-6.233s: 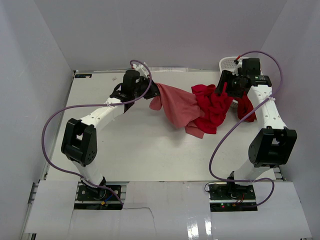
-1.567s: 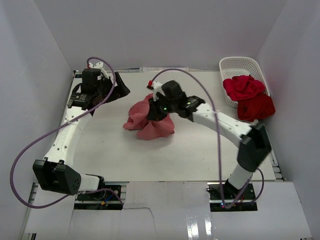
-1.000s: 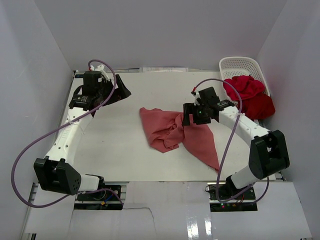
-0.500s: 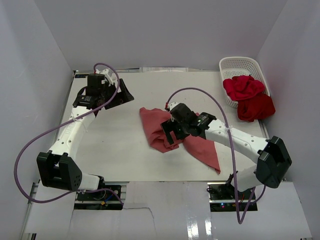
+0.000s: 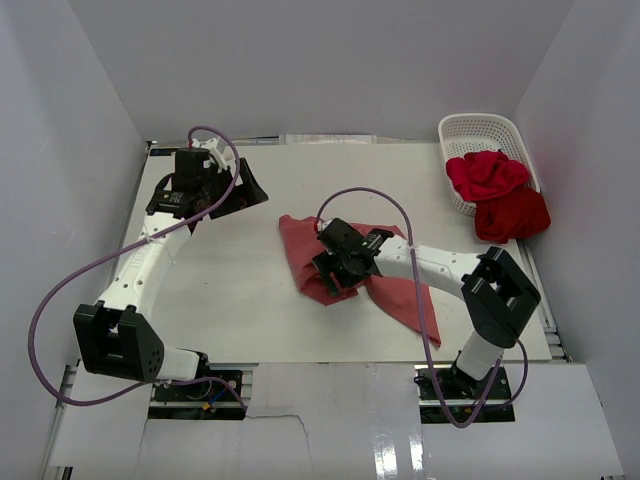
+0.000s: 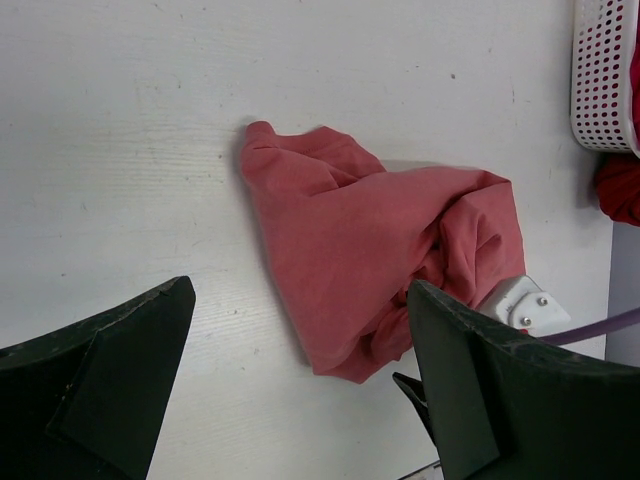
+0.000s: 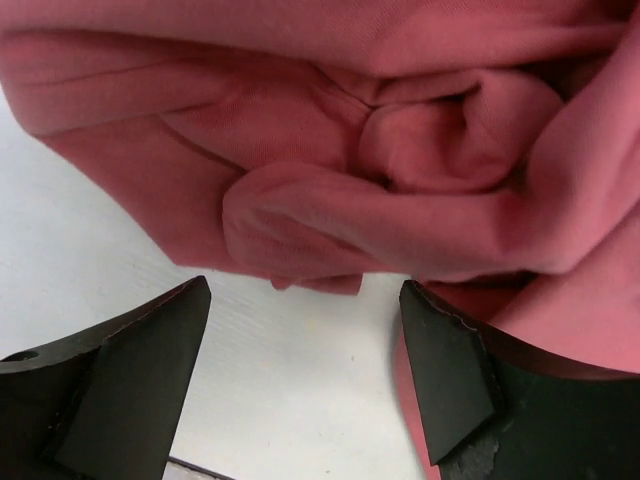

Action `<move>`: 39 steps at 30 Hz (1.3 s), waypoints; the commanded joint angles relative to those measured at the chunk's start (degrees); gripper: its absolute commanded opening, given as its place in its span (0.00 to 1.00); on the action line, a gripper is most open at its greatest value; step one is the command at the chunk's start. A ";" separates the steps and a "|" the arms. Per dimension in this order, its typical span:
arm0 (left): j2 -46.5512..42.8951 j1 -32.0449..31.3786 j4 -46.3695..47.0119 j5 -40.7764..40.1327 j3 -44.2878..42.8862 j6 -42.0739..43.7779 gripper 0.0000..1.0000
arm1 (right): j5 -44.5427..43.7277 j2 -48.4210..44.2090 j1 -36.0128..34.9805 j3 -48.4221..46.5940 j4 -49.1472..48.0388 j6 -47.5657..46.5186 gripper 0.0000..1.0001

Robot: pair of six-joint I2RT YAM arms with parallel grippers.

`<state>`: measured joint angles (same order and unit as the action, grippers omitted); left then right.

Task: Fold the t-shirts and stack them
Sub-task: Flatten out the tshirt

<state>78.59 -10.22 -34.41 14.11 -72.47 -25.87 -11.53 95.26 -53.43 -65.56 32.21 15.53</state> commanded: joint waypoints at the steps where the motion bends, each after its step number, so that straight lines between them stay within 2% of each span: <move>1: -0.28 -0.07 0.66 -0.66 0.66 0.91 0.98 | -1.12 2.46 -0.53 -3.69 -2.15 -0.41 0.82; 5: -0.36 -0.07 0.66 -1.36 0.84 0.91 0.98 | -0.95 4.84 -0.54 -5.28 -2.59 -0.59 0.75; 8: -0.36 -0.07 0.58 -1.54 0.75 0.99 0.98 | -0.52 7.56 -0.54 -5.98 -2.76 -0.59 0.76; 9: -0.28 -0.15 0.58 -1.54 0.75 0.91 0.98 | -0.25 8.00 -0.54 -5.98 -2.94 -0.59 0.73; 11: -0.28 -0.15 0.31 -1.89 0.57 1.08 0.98 | 0.45 9.40 -0.54 -6.24 -2.94 -0.41 0.57; 14: -0.28 -0.07 -0.04 -3.11 0.40 0.56 0.98 | 1.33 10.29 -0.54 -6.60 -2.68 -0.33 0.49; 17: -2.37 0.64 -0.04 -6.27 0.74 -1.28 0.98 | 1.86 10.29 -0.54 -7.30 -2.06 -0.32 0.34; 21: -4.23 1.95 0.31 -7.52 0.93 -1.82 0.98 | 1.95 9.94 -0.54 -7.92 -1.01 -0.59 0.25; 22: -4.23 2.22 0.23 -7.43 0.92 -1.82 0.98 | 1.95 9.85 -0.54 -8.18 -0.83 -0.59 0.13; 24: -3.88 2.39 0.22 -6.47 1.10 -1.99 0.98 | 2.12 9.77 -0.54 -8.79 -0.57 -0.68 0.08; 27: -3.70 3.01 0.05 -6.72 1.71 -2.34 0.98 | 4.49 9.68 -0.54 -11.69 0.31 -0.85 0.08; 30: -5.10 5.28 0.05 -8.48 2.15 -3.49 0.98 | 13.16 9.15 -0.97 -17.65 0.93 -1.81 0.08; 33: -6.25 7.66 -0.21 -9.10 2.59 -5.15 0.98 | 18.01 9.23 -1.85 -28.54 3.55 -2.95 0.08; 38: -6.08 9.16 0.40 -7.08 3.82 -6.48 0.98 | 23.21 12.84 -0.37 -56.98 14.53 -5.77 0.08; 39: -6.08 9.16 0.49 -6.82 3.91 -6.48 0.98 | 25.05 11.88 0.77 -58.87 14.81 -5.43 0.08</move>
<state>74.89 -1.15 -34.52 6.48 -69.56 -31.33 6.55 109.25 -54.61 -114.67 42.63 11.79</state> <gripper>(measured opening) 0.979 0.087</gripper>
